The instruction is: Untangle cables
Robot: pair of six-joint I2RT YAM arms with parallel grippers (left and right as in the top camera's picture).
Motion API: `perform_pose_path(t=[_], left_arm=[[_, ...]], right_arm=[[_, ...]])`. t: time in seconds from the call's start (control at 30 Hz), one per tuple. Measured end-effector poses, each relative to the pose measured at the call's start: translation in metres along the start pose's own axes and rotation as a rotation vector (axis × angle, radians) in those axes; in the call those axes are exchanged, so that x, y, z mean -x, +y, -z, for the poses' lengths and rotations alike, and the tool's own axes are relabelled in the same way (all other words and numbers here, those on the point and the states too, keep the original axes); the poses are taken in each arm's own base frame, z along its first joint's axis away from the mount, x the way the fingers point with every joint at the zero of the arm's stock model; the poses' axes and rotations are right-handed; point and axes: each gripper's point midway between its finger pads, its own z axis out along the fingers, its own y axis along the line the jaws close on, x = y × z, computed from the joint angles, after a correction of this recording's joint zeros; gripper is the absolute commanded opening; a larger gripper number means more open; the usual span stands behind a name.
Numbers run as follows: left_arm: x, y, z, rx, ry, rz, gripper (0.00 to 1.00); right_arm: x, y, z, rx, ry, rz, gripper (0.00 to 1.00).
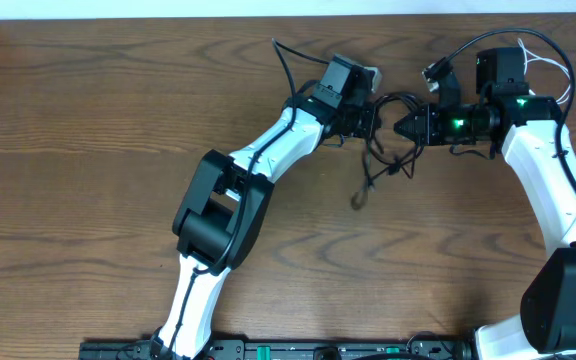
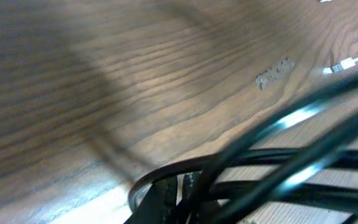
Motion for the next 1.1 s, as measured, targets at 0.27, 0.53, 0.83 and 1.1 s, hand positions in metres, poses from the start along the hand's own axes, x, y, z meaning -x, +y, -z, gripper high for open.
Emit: perform_pose_path(t=[0.27,0.53,0.83,1.1], left_arm=[[-0.004,0.025,0.088,0.0,0.101,0.119,0.07],[0.038,-0.042,0.243,-0.331,-0.095,-0.072,0.07],[0.074,-0.021,0.319,-0.518,-0.27,-0.067,0.07],[0.067,0.083,0.315,-0.066,-0.293,0.209,0.08]], right_arm=[[-0.002,-0.068,0.005,-0.374,-0.039,-0.242,0.01],[-0.031,-0.134,-0.032,-0.502,0.081,-0.39,0.01],[-0.053,-0.16,-0.022,-0.565,0.14,-0.475,0.01],[-0.079,-0.191,0.014,-0.559,0.219,-0.517,0.15]])
